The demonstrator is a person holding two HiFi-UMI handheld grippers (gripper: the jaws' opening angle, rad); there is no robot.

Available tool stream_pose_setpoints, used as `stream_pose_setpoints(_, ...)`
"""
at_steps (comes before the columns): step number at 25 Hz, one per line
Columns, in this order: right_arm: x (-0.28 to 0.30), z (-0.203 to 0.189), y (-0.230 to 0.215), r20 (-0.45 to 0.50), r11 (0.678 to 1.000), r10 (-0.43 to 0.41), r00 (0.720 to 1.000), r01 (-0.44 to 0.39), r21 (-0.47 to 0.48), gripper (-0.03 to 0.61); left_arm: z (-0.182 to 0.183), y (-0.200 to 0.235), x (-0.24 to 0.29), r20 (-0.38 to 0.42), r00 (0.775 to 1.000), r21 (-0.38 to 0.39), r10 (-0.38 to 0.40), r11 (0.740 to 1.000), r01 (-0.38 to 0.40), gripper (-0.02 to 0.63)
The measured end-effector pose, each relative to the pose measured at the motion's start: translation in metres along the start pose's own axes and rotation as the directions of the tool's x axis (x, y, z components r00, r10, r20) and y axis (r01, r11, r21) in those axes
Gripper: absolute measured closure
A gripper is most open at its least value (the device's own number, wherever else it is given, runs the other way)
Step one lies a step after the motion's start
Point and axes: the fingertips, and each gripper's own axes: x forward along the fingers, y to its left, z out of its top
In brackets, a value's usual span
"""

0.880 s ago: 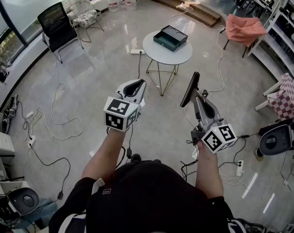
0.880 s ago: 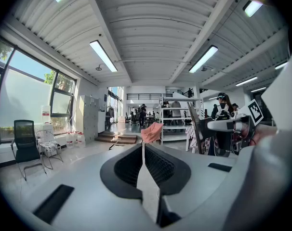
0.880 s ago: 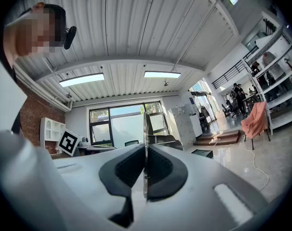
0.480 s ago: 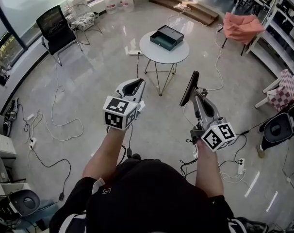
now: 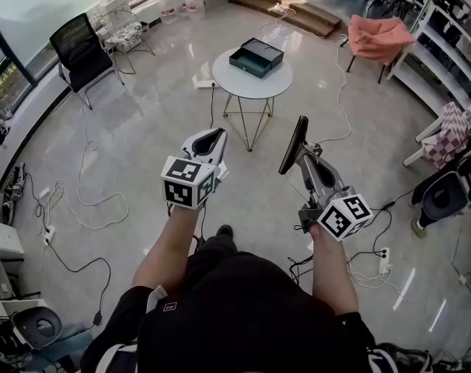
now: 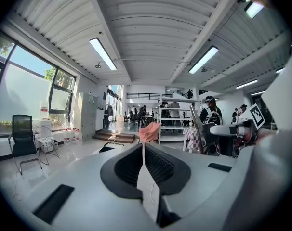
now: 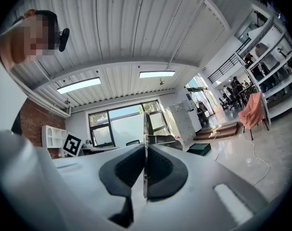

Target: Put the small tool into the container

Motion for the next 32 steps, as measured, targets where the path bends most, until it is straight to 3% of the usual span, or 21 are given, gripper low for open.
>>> stream_pose_setpoints(10,0.071,-0.022,-0.045,-0.074,0.999,-0.032,0.997,0.034,0.024,0.567,-0.021,0.057,0.071,-0.037,0.999,-0.065,-0.03,0.998,0.028,0.594)
stream_pose_setpoints(19,0.181,-0.029,-0.098,-0.107,0.996,-0.08,0.991,0.084,0.031,0.567,-0.008,0.149,0.161,-0.066,0.995,-0.069,-0.074,0.995,0.07,0.595)
stream_pose_setpoints(26,0.248,-0.031,-0.112,-0.153,0.994,-0.101,0.983,0.104,0.014,0.568,0.003,0.211,0.194,-0.058,0.994,-0.091,-0.096,0.992,0.091,0.595)
stream_pose_setpoints(32,0.276,-0.035,-0.132,-0.182,0.993,-0.108,0.977,0.115,0.024,0.566,-0.006,0.238,0.213,-0.075,0.993,-0.127,-0.09,0.989,0.08,0.595)
